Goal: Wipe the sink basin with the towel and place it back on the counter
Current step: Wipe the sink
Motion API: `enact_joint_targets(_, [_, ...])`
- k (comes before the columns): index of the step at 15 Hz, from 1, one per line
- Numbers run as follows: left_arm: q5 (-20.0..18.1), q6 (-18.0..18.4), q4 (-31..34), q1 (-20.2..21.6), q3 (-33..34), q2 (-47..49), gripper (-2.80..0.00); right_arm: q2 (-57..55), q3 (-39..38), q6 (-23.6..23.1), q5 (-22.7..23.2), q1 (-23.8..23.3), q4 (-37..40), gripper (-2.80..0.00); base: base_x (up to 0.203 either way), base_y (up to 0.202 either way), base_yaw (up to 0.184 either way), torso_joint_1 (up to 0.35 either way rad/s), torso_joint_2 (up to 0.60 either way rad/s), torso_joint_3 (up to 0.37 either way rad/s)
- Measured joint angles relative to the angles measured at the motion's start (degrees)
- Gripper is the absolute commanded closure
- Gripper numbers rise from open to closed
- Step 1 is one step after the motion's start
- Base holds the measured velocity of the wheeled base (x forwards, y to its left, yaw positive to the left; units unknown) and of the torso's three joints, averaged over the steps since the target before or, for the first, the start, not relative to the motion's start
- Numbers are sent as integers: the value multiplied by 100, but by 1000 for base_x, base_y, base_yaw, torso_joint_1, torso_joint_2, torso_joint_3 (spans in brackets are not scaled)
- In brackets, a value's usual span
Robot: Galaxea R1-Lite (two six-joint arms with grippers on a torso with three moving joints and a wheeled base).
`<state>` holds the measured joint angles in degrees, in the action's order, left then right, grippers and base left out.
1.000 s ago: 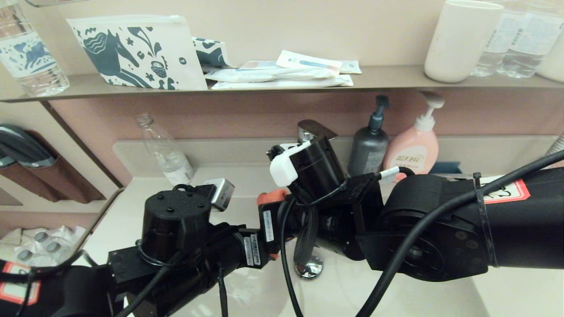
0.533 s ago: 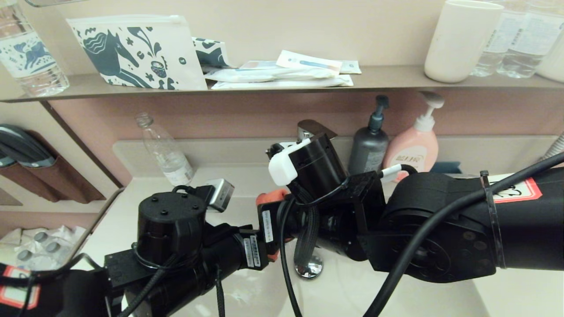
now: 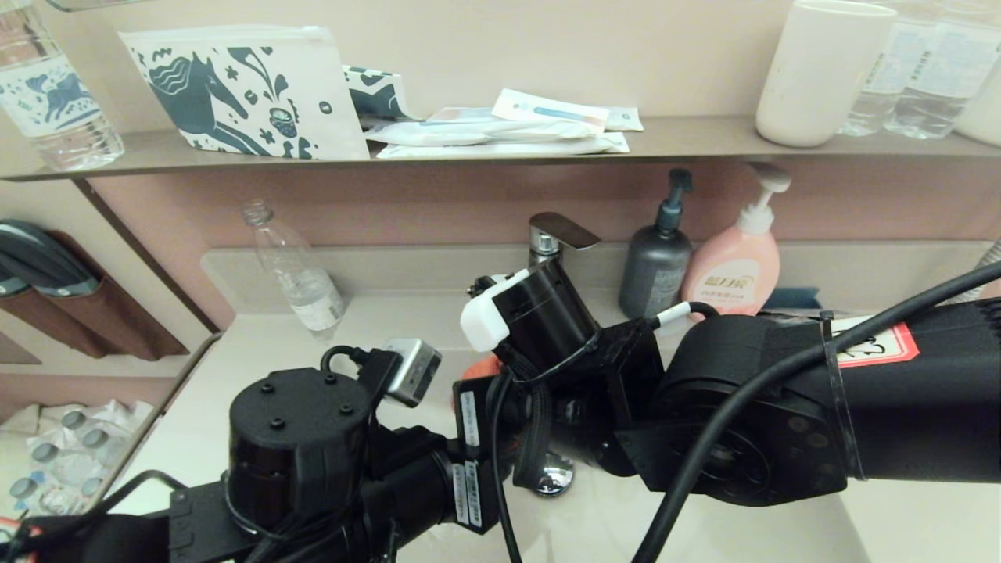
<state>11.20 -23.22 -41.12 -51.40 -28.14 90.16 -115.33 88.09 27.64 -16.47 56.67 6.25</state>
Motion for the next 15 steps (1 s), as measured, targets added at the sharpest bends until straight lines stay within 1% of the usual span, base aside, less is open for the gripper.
enact_joint_targets(8, [26, -32, 17, 12, 68, 7, 0, 7, 3, 11, 2, -6, 1, 0, 0, 0, 0, 0, 0, 0])
enact_joint_targets(12, [31, -25, 7, 19, 234, 73, 0, 120, -24, 8, 1, -70, 133, 0, 0, 0, 0, 0, 0, 0])
enact_joint_targets(15, [40, -23, 0, 44, 368, 137, 0, 229, -67, 24, 1, -116, 370, 0, 0, 0, 0, 0, 0, 0])
